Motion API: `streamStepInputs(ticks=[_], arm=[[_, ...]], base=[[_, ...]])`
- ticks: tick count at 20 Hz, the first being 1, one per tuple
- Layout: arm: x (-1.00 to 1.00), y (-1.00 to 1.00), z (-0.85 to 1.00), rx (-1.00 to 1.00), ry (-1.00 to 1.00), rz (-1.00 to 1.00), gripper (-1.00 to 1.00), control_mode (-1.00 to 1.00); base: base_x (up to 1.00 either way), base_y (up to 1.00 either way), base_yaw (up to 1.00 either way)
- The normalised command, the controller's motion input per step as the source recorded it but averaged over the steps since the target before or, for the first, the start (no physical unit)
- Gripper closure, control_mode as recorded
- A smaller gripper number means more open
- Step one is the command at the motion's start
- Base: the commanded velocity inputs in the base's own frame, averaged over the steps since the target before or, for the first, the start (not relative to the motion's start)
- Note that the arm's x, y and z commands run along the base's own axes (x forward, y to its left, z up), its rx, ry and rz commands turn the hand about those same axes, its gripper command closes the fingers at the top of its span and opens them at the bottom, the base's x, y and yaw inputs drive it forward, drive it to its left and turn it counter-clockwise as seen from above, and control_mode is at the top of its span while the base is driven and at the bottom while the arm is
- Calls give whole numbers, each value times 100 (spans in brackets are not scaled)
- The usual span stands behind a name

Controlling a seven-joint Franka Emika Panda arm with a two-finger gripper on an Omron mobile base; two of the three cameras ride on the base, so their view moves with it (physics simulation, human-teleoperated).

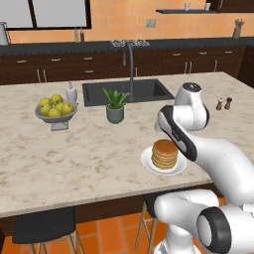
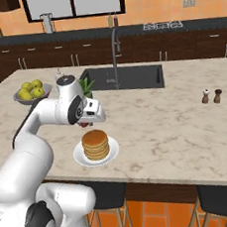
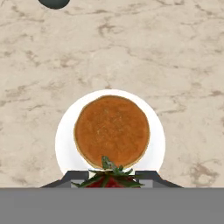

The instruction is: Take the strawberry from the fridge and place it on top of the pancake, located on the dining counter.

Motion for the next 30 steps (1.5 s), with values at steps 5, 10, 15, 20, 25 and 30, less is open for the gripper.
streamStepInputs(ticks=[5, 10, 15, 20, 25, 30], arm=[[16, 0, -49, 0, 0, 0, 100, -100], [7, 0, -44, 0, 0, 0, 100, -100], [0, 0, -32, 0, 0, 0, 100, -100], [5, 0, -6, 0, 0, 0, 100, -100], [13, 0, -5, 0, 0, 0, 100, -100], [12, 0, -1, 0, 0, 0, 100, -100]], base=[[0, 0, 0], [0, 0, 0], [0, 0, 0], [0, 0, 0], [0, 0, 0], [0, 0, 0]])
